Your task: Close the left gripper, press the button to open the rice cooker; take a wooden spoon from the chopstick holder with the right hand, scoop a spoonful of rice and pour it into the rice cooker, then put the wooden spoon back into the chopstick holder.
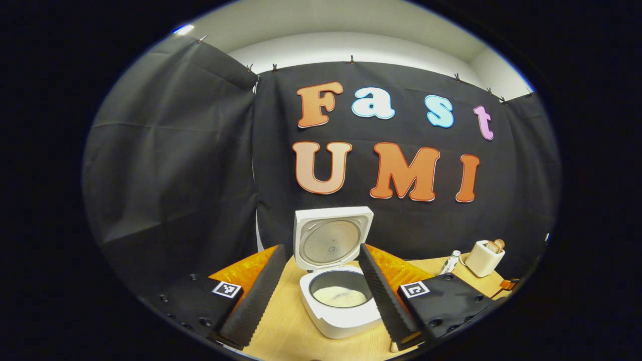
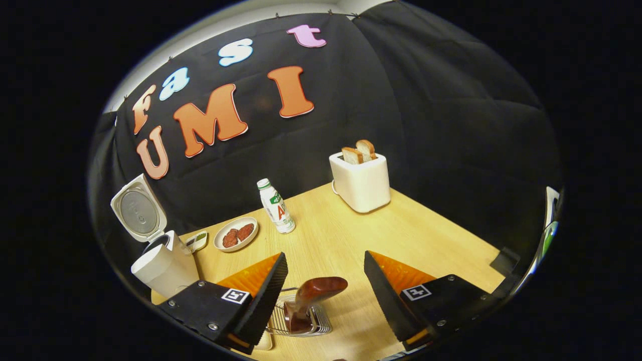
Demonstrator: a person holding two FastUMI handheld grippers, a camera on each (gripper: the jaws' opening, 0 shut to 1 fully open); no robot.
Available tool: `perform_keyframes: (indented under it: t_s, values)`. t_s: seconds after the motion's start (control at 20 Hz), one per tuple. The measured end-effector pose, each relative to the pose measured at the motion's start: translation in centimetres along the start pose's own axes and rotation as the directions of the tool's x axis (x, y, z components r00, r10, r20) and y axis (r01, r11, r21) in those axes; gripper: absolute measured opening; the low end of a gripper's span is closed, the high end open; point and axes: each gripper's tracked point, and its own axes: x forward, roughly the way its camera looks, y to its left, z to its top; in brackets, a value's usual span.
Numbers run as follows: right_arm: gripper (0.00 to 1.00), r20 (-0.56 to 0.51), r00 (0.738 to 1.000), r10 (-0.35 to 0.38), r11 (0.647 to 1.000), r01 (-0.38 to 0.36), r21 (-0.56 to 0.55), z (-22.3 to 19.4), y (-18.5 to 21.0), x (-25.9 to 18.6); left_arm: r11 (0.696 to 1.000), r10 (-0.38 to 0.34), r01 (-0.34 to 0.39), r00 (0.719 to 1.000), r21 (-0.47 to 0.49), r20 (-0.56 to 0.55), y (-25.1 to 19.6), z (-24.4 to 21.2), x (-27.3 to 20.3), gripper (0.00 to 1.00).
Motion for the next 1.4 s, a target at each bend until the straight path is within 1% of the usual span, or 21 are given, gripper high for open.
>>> perform_keyframes:
  t_s: [0.1,0.15,0.2,0.25,0.3,0.35,0.4,0.45,0.5,0.55,0.6,0.65,0.7,0.8,0.85,0.9,1.1,1.15,1.25,1.4]
  values:
    - [0.94,-0.047,0.999,0.013,0.998,-0.009,0.07,-1.4,0.2,0.5,1.0,-0.014,0.014,1.0,0.004,-0.003,-0.4,-0.3,-0.4,0.99]
    - [0.94,-0.057,0.998,0.023,0.994,-0.016,0.109,-1.8,0.3,0.6,1.0,-0.017,0.017,1.0,0.004,-0.004,-0.4,-0.4,-0.5,0.96]
    - [0.86,-0.068,0.997,0.029,0.989,-0.019,0.146,-2.0,0.4,0.6,1.0,-0.021,0.021,1.0,0.002,-0.008,-0.4,-0.6,-0.4,0.96]
    - [0.82,-0.078,0.996,0.041,0.984,-0.027,0.179,-2.2,0.6,0.6,1.0,-0.019,0.019,1.0,-0.001,-0.013,-0.3,-0.7,-0.5,0.99]
    - [0.7,-0.074,0.996,0.052,0.978,-0.036,0.204,-2.2,1.0,0.5,1.0,-0.015,0.014,1.0,-0.004,-0.017,-0.2,-0.9,-0.3,0.96]
    - [0.64,-0.075,0.995,0.071,0.973,-0.053,0.226,-2.0,1.5,0.4,1.0,-0.01,0.009,1.0,-0.008,-0.02,0.0,-1.0,-0.2,0.96]
    - [0.49,-0.074,0.993,0.088,0.968,-0.067,0.243,-1.9,2.1,0.2,1.0,-0.008,0.008,1.0,-0.014,-0.02,0.1,-1.1,-0.1,0.96]
    - [0.43,-0.075,0.99,0.12,0.96,-0.096,0.262,-1.9,2.9,0.2,1.0,-0.008,0.007,1.0,-0.021,-0.019,0.1,-1.0,0.0,0.96]
    - [0.3,-0.081,0.988,0.131,0.955,-0.104,0.279,-1.8,3.5,-0.1,1.0,-0.006,0.005,1.0,-0.025,-0.021,0.4,-1.2,0.0,0.96]
    - [0.25,-0.086,0.987,0.134,0.956,-0.106,0.272,-1.8,3.8,-0.1,1.0,-0.003,0.003,1.0,-0.028,-0.022,0.6,-1.2,0.0,0.96]
    - [0.2,-0.084,0.988,0.13,0.964,-0.106,0.243,-1.9,4.2,0.0,1.0,-0.004,0.003,1.0,-0.03,-0.022,0.5,-1.2,-0.1,0.96]
    - [0.17,-0.089,0.989,0.121,0.973,-0.1,0.21,-1.8,4.6,0.0,0.999,-0.004,0.004,1.0,-0.032,-0.022,0.5,-1.2,0.0,0.96]
    - [0.12,-0.088,0.99,0.114,0.978,-0.096,0.186,-1.6,4.8,-0.3,1.0,-0.004,0.003,1.0,-0.031,-0.024,0.7,-1.3,0.0,0.95]
    - [0.07,-0.075,0.992,0.106,0.984,-0.093,0.152,-0.6,5.5,-1.0,0.999,-0.006,0.006,1.0,-0.033,-0.02,0.7,-1.0,0.2,0.93]
    - [0.06,-0.065,0.992,0.108,0.986,-0.099,0.131,0.2,6.0,-1.4,0.999,-0.01,0.01,1.0,-0.036,-0.018,0.7,-0.9,0.2,0.93]
    - [0.06,-0.054,0.993,0.109,0.989,-0.103,0.103,0.9,6.5,-1.9,0.999,-0.013,0.012,1.0,-0.035,-0.017,0.6,-0.8,0.2,0.96]
    - [0.06,0.01,0.994,0.107,0.993,-0.106,-0.041,4.2,9.1,-4.6,0.999,-0.021,0.021,1.0,-0.03,-0.007,0.7,-0.3,0.3,0.96]
    - [0.07,0.028,0.993,0.114,0.992,-0.112,-0.065,5.1,10.0,-5.2,0.999,-0.024,0.024,1.0,-0.03,-0.007,0.8,-0.3,0.4,0.96]
    - [0.06,0.058,0.985,0.16,0.984,-0.155,-0.087,6.4,12.6,-6.7,0.999,-0.027,0.027,1.0,-0.026,-0.008,0.8,-0.3,0.4,0.96]
    - [0.06,0.077,0.974,0.211,0.97,-0.198,-0.144,7.0,15.7,-8.3,0.999,-0.03,0.03,1.0,-0.014,-0.004,1.0,-0.1,0.6,0.96]
